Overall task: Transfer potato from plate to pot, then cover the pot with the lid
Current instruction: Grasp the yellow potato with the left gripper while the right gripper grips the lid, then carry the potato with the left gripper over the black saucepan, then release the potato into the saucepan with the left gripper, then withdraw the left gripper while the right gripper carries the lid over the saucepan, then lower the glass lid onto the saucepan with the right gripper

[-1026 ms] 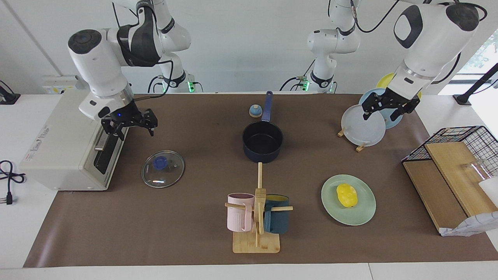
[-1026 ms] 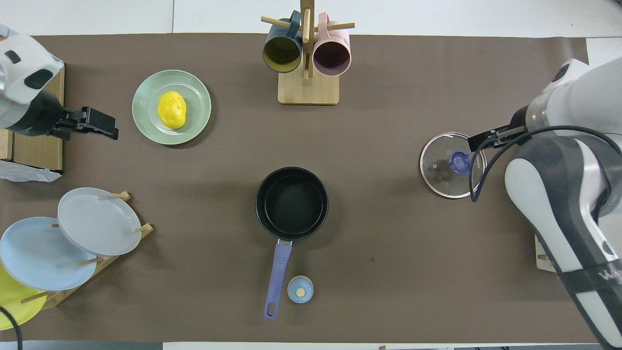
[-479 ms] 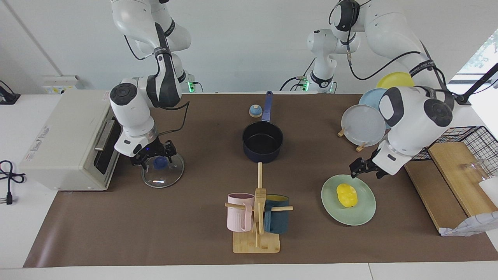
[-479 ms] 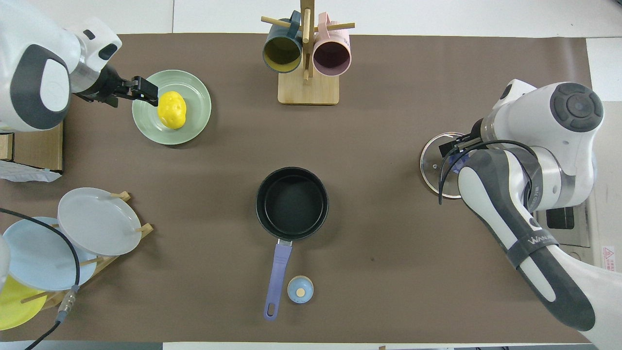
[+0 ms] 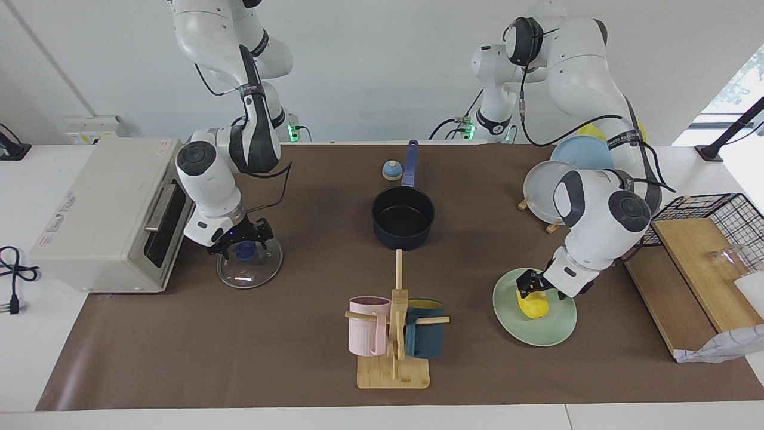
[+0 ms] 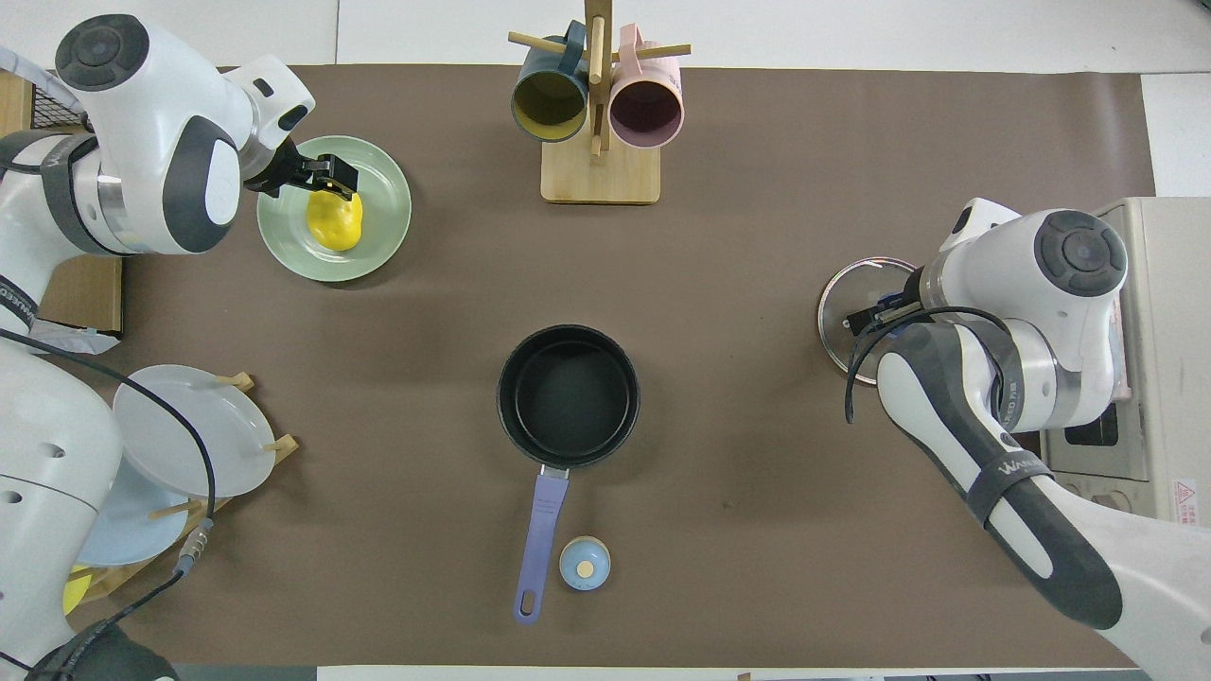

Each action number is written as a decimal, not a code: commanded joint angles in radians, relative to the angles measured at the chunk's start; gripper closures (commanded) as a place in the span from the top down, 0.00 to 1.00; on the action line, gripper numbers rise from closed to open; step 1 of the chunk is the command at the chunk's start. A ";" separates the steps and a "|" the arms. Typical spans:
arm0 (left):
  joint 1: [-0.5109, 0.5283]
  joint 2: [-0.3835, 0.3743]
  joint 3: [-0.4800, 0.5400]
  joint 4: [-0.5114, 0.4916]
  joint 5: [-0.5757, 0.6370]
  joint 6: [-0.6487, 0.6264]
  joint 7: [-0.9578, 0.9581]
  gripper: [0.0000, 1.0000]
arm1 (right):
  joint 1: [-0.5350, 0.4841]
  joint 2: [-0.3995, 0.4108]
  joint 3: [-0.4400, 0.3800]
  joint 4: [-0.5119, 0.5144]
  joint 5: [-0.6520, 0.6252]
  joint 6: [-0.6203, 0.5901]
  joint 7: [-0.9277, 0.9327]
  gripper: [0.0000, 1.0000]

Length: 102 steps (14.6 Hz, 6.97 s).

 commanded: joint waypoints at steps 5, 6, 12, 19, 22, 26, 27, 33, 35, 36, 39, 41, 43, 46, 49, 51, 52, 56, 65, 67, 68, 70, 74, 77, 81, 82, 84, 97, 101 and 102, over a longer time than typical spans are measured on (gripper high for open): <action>-0.024 -0.020 0.012 -0.094 0.030 0.072 -0.014 1.00 | -0.012 -0.012 0.007 -0.002 0.027 -0.034 -0.035 0.74; -0.023 -0.021 0.012 -0.097 0.030 0.074 -0.014 1.00 | -0.007 -0.014 0.009 0.003 0.046 -0.045 -0.032 0.68; -0.029 -0.037 0.012 -0.134 0.030 0.100 -0.023 0.74 | 0.016 -0.015 0.009 0.052 0.097 -0.117 -0.026 0.15; -0.025 -0.225 0.012 -0.089 -0.027 -0.113 -0.101 0.00 | 0.147 -0.006 0.009 0.248 0.058 -0.318 0.126 0.00; -0.102 -0.333 -0.003 -0.100 -0.033 -0.235 -0.253 0.00 | 0.149 -0.004 0.010 0.254 0.052 -0.317 0.126 0.00; -0.278 -0.488 -0.003 -0.247 -0.041 -0.274 -0.460 0.00 | 0.149 -0.004 0.009 0.261 0.046 -0.321 0.126 0.00; -0.335 -0.516 -0.003 -0.303 -0.041 -0.224 -0.509 0.00 | 0.149 -0.004 0.010 0.262 0.046 -0.326 0.126 0.00; -0.524 -0.519 0.000 -0.587 -0.039 0.170 -0.595 0.00 | 0.174 0.002 0.010 0.277 0.044 -0.329 0.155 0.00; -0.529 -0.496 0.000 -0.624 -0.029 0.245 -0.589 0.00 | 0.174 0.003 0.010 0.277 0.046 -0.326 0.155 0.00; -0.538 -0.495 0.000 -0.635 -0.027 0.261 -0.587 0.00 | 0.174 0.003 0.010 0.279 0.044 -0.327 0.155 0.00; -0.578 -0.452 0.003 -0.676 -0.004 0.324 -0.598 0.00 | 0.174 0.006 0.010 0.276 0.044 -0.324 0.155 0.00; -0.581 -0.439 0.003 -0.695 0.013 0.352 -0.600 0.00 | 0.175 0.009 0.010 0.282 0.044 -0.318 0.156 0.00; -0.592 -0.439 0.003 -0.719 0.024 0.359 -0.606 0.00 | 0.175 0.009 0.010 0.285 0.046 -0.321 0.156 0.00; -0.607 -0.441 0.003 -0.755 0.030 0.381 -0.617 0.00 | 0.168 0.009 0.010 0.293 0.044 -0.327 0.156 0.00; -0.612 -0.433 0.003 -0.759 0.030 0.396 -0.633 0.00 | 0.169 0.011 0.010 0.307 0.044 -0.338 0.156 0.00; -0.628 -0.413 0.004 -0.770 0.031 0.430 -0.646 0.00 | 0.163 0.023 0.009 0.360 0.046 -0.393 0.156 0.00; -0.630 -0.407 0.004 -0.770 0.033 0.433 -0.650 0.00 | 0.157 0.037 0.009 0.401 0.046 -0.444 0.156 0.00; -0.628 -0.407 0.004 -0.770 0.065 0.430 -0.649 0.00 | 0.155 0.040 0.009 0.440 0.044 -0.502 0.169 0.00; -0.523 -0.507 0.003 -0.551 0.065 0.059 -0.584 1.00 | 0.167 0.026 0.004 0.432 0.046 -0.524 0.207 0.00; -0.477 -0.542 0.001 -0.479 0.042 -0.044 -0.561 1.00 | 0.204 0.007 0.009 0.429 0.044 -0.527 0.302 0.00; -0.448 -0.575 0.012 -0.454 0.025 -0.090 -0.540 1.00 | 0.250 0.000 0.009 0.429 0.046 -0.525 0.358 0.00; -0.338 -0.629 0.014 -0.402 0.021 -0.198 -0.441 1.00 | 0.330 -0.012 0.009 0.429 0.046 -0.518 0.499 0.00; -0.065 -0.628 0.015 -0.255 -0.033 -0.417 -0.093 1.00 | 0.437 -0.033 0.009 0.380 0.046 -0.449 0.687 0.00; 0.045 -0.633 0.012 -0.256 -0.018 -0.445 0.084 1.00 | 0.500 -0.047 0.009 0.325 0.046 -0.351 0.728 0.00; 0.063 -0.631 0.014 -0.249 0.039 -0.487 0.127 1.00 | 0.614 -0.034 0.009 0.311 0.029 -0.312 0.860 0.00; 0.063 -0.633 0.014 -0.241 0.039 -0.506 0.121 1.00 | 0.628 -0.029 0.009 0.310 0.012 -0.300 0.883 0.00; 0.065 -0.633 0.014 -0.206 0.037 -0.562 0.120 1.00 | 0.675 -0.004 0.009 0.332 -0.023 -0.300 0.899 0.00; 0.117 -0.663 -0.046 -0.193 0.037 -0.552 0.049 1.00 | 0.674 0.054 0.010 0.308 -0.034 -0.212 0.946 0.00; 0.117 -0.665 -0.051 -0.175 0.041 -0.635 0.020 1.00 | 0.674 0.054 0.012 0.297 -0.020 -0.215 0.946 0.00; 0.116 -0.665 -0.052 -0.175 0.041 -0.633 0.018 1.00 | 0.674 0.054 0.012 0.297 0.006 -0.212 0.948 0.00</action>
